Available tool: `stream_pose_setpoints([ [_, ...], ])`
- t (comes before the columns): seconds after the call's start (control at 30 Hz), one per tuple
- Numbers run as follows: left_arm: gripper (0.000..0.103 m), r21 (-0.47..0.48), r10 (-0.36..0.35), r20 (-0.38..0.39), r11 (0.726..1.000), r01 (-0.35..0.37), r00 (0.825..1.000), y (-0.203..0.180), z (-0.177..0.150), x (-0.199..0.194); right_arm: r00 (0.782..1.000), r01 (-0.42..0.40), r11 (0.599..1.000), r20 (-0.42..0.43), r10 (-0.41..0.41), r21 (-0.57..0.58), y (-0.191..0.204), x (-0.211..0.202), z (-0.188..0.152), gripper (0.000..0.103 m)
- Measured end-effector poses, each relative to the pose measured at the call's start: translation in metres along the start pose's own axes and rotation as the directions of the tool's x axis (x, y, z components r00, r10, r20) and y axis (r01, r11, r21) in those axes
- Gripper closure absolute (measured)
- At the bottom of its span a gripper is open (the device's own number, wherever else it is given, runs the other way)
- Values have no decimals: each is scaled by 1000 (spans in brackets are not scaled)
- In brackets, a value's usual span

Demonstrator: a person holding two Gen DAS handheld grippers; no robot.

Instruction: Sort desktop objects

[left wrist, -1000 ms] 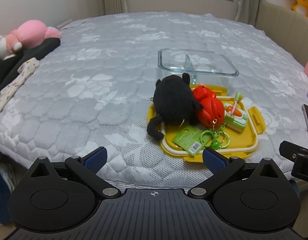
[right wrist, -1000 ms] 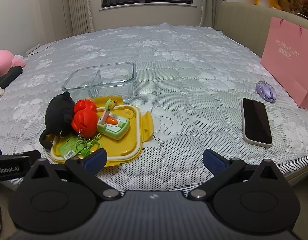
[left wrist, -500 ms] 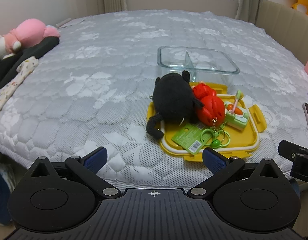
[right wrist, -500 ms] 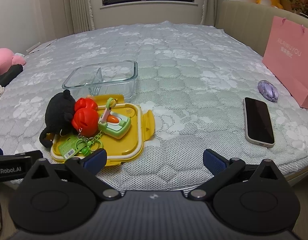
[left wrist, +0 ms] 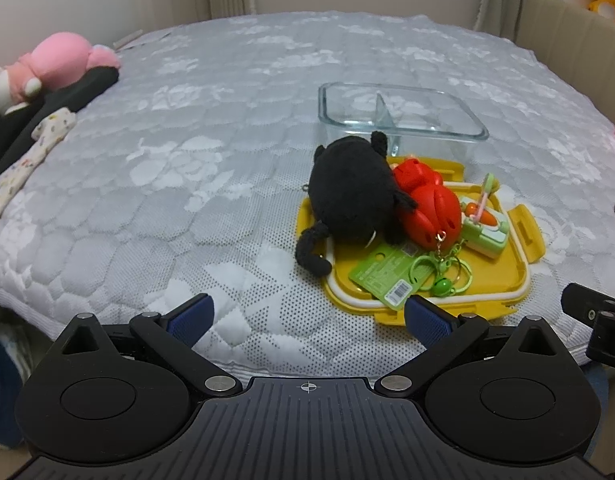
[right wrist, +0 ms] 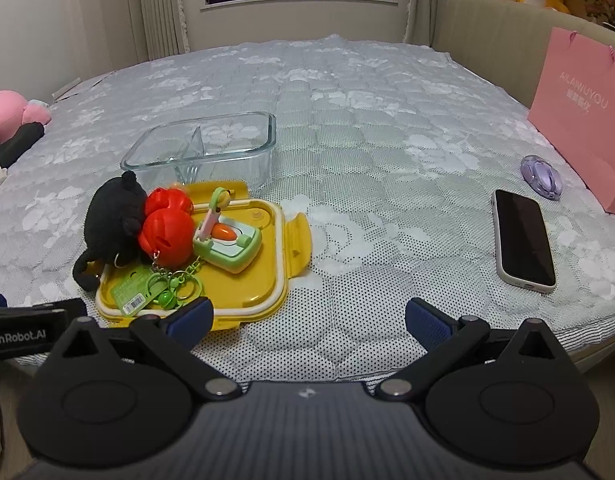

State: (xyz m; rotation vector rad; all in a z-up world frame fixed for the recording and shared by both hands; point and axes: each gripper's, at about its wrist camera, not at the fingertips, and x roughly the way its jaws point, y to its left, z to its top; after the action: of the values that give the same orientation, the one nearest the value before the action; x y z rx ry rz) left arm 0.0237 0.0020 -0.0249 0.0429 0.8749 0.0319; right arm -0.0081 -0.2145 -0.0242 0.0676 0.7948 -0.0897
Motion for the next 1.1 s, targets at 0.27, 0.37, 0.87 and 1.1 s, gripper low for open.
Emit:
stream_pose_setpoints([
  [0.27, 0, 7, 15, -3, 1000, -15, 1000, -1, 18, 18, 997, -55, 998, 56, 57, -25, -1, 10, 6, 0],
  [0.37, 0, 8, 5, -4, 1000, -5, 1000, 0, 29, 27, 995, -65, 997, 68, 68, -49, 3, 17, 11, 0],
  [0.87, 0, -37, -87, 2, 996, 87, 996, -8, 90, 74, 992, -108, 993, 67, 110, -40, 3, 46, 18, 3],
  [1.1, 0, -11, -118, 15, 993, 118, 993, -14, 89, 72, 992, -111, 994, 66, 111, -7, -3, 49, 16, 3],
])
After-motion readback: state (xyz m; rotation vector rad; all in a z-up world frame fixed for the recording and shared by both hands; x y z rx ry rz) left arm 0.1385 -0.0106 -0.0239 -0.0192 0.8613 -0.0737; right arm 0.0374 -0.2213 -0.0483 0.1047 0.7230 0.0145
